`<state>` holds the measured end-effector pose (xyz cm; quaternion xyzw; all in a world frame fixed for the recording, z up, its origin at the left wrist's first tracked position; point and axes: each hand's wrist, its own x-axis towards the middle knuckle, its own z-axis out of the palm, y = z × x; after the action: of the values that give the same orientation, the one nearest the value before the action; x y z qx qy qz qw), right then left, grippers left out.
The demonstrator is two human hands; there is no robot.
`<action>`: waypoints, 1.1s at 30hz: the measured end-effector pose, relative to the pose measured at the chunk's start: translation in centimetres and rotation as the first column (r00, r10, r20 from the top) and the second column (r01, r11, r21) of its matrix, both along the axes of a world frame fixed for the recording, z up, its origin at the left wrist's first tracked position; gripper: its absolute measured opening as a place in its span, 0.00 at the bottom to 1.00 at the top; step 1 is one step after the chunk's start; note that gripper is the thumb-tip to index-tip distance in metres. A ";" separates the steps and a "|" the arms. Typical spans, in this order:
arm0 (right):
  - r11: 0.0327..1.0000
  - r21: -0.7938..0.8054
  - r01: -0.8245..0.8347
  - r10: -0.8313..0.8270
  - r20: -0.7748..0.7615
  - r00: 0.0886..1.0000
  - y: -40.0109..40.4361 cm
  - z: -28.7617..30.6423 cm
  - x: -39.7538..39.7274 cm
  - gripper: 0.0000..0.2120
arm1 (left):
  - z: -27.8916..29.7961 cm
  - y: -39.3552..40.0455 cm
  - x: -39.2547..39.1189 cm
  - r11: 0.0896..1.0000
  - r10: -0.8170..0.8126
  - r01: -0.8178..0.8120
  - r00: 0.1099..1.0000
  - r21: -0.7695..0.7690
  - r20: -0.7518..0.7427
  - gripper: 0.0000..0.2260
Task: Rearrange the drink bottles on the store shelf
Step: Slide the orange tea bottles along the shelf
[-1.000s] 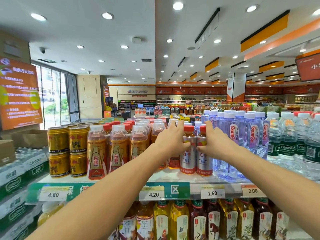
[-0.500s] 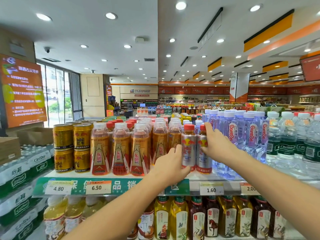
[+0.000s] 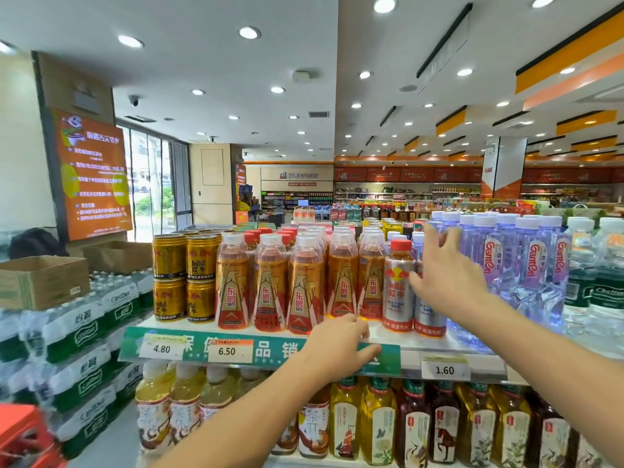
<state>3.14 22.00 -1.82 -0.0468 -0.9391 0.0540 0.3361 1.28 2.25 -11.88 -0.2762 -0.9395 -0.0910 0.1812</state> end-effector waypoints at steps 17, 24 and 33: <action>0.674 -0.508 -0.536 0.603 -0.042 0.797 -14.0 -1.3 -4.6 0.44 | 7.5 -12.9 -2.0 0.851 0.351 -0.161 0.882 0.500 -0.313 0.26; 0.659 -0.500 -0.561 0.606 -0.089 0.791 -14.9 -2.8 -5.3 0.49 | 8.5 -11.7 -3.7 0.857 0.402 -0.312 0.903 0.409 -0.154 0.40; 0.704 -0.399 -0.588 0.597 -0.116 0.793 -14.9 -4.1 -5.9 0.46 | 7.6 -11.6 -4.4 0.874 0.374 -0.275 0.906 0.400 -0.196 0.39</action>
<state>-2.76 7.09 -5.90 0.1865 -0.8738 0.3567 0.2727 -3.11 -9.31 -4.27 -0.0845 -0.9061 -0.1929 0.3669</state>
